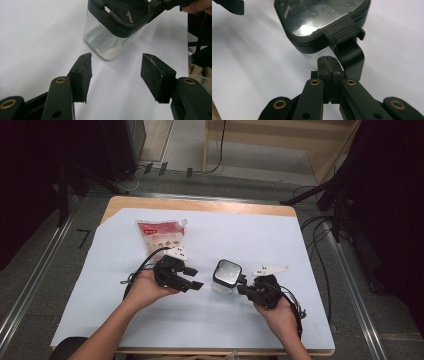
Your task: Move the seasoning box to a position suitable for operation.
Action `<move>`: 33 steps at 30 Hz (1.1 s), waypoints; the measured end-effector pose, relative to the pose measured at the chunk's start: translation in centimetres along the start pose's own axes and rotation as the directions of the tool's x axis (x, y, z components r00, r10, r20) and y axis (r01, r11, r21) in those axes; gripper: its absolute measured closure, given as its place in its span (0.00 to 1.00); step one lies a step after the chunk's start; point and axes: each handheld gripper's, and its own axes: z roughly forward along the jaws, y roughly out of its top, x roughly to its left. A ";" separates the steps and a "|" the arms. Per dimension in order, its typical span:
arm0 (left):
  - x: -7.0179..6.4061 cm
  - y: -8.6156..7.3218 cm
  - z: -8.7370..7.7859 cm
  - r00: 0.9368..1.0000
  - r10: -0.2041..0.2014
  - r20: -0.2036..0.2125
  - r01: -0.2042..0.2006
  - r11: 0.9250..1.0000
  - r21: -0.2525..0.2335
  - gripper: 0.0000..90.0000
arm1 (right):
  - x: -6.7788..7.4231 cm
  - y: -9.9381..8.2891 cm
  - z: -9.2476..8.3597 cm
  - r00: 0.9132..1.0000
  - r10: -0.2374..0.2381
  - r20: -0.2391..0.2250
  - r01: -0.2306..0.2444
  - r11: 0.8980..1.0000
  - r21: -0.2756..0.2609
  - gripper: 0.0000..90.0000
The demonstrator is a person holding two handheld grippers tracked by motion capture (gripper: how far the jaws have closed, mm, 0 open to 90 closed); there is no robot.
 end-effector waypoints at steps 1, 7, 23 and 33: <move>0.1 0.1 0.1 1.000 0.003 -0.006 -0.003 1.000 0.005 0.47 | -0.1 0.0 -0.2 1.000 0.000 0.003 0.000 1.000 0.003 1.00; 0.4 0.9 1.0 0.999 0.008 0.042 -0.008 1.000 -0.008 0.38 | -1.7 0.1 -0.8 1.000 0.014 0.026 -0.014 1.000 0.004 1.00; 0.2 2.5 2.2 0.996 0.040 0.079 -0.039 0.999 -0.011 0.29 | -3.5 1.0 -2.5 0.998 0.024 0.056 -0.021 0.998 -0.058 1.00; 1.1 3.4 3.9 0.993 0.084 0.077 -0.086 0.996 0.018 0.20 | -5.1 2.1 -1.2 0.997 0.031 0.074 -0.029 0.999 -0.030 1.00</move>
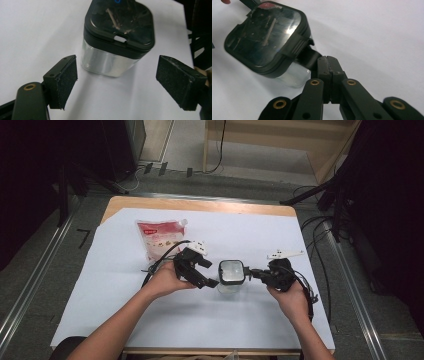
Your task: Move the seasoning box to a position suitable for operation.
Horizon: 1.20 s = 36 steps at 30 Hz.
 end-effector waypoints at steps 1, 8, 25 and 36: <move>0.1 0.1 0.2 1.000 0.011 -0.007 -0.011 1.000 0.011 0.20 | 0.0 0.0 0.0 1.000 0.000 0.000 0.000 1.000 0.000 1.00; 0.4 0.6 1.2 1.000 0.030 -0.005 -0.030 1.000 0.006 0.17 | -0.9 -0.2 1.2 0.999 0.032 -0.016 -0.031 0.999 0.032 1.00; -0.4 1.4 3.2 0.997 0.075 -0.022 -0.075 0.997 0.021 0.18 | -0.7 -0.4 1.3 0.999 0.046 0.004 -0.046 0.999 0.026 1.00; -1.0 1.5 2.9 0.993 0.101 -0.064 -0.099 0.995 0.035 0.19 | -0.6 -0.4 1.3 0.999 0.042 0.007 -0.042 0.999 0.022 1.00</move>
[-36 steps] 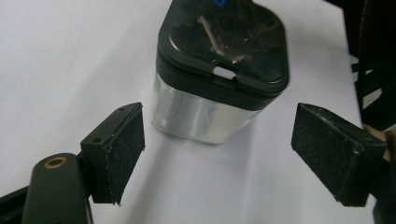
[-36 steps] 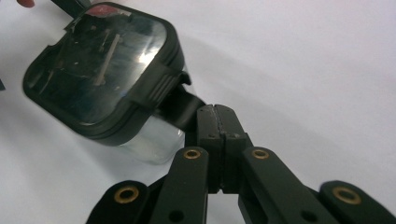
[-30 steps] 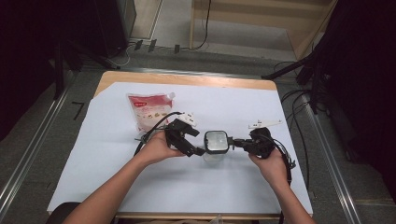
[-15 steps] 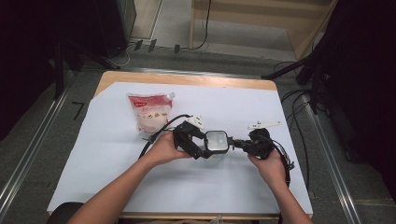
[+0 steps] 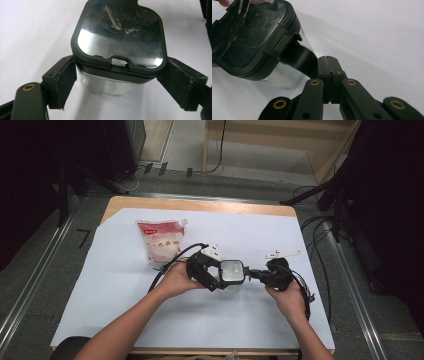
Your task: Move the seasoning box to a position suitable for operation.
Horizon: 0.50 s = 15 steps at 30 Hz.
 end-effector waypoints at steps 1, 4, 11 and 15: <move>0.0 0.0 0.0 1.000 0.000 0.000 0.000 1.000 0.000 0.19 | 0.0 0.0 0.0 1.000 0.000 0.000 0.000 1.000 0.000 1.00; 0.0 0.0 -0.1 1.000 -0.002 0.003 0.002 1.000 0.004 0.19 | 0.2 0.0 0.1 1.000 -0.002 -0.005 0.002 1.000 0.002 1.00; -0.2 0.0 -0.4 1.000 0.008 -0.003 -0.008 1.000 -0.004 0.19 | 0.5 0.1 0.2 1.000 -0.005 -0.001 0.005 1.000 0.000 1.00; -0.2 0.3 -0.8 1.000 0.008 0.002 -0.008 1.000 -0.016 0.19 | 0.5 0.1 0.2 1.000 -0.018 -0.002 0.018 1.000 0.000 1.00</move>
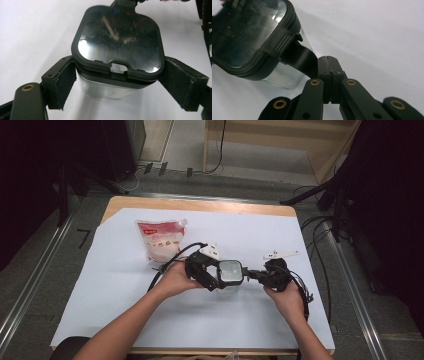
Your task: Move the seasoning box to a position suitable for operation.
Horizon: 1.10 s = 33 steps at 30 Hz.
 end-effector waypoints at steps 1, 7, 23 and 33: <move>0.0 0.1 -0.1 1.000 0.001 -0.003 -0.001 1.000 0.002 0.19 | 0.1 0.0 0.0 1.000 0.003 -0.001 -0.003 1.000 0.003 1.00; -0.2 0.3 -0.3 1.000 0.016 -0.013 -0.016 1.000 0.011 0.19 | 0.2 0.0 0.0 1.000 0.002 0.000 -0.002 1.000 0.004 1.00; -0.5 1.0 -0.7 0.999 0.021 -0.026 -0.020 0.999 0.032 0.19 | 0.3 0.1 -0.1 1.000 0.002 -0.007 -0.002 1.000 -0.005 1.00; -0.8 1.6 -1.2 0.999 0.038 -0.032 -0.038 0.999 0.017 0.19 | 0.2 0.0 -0.1 1.000 0.000 -0.011 0.000 1.000 -0.004 1.00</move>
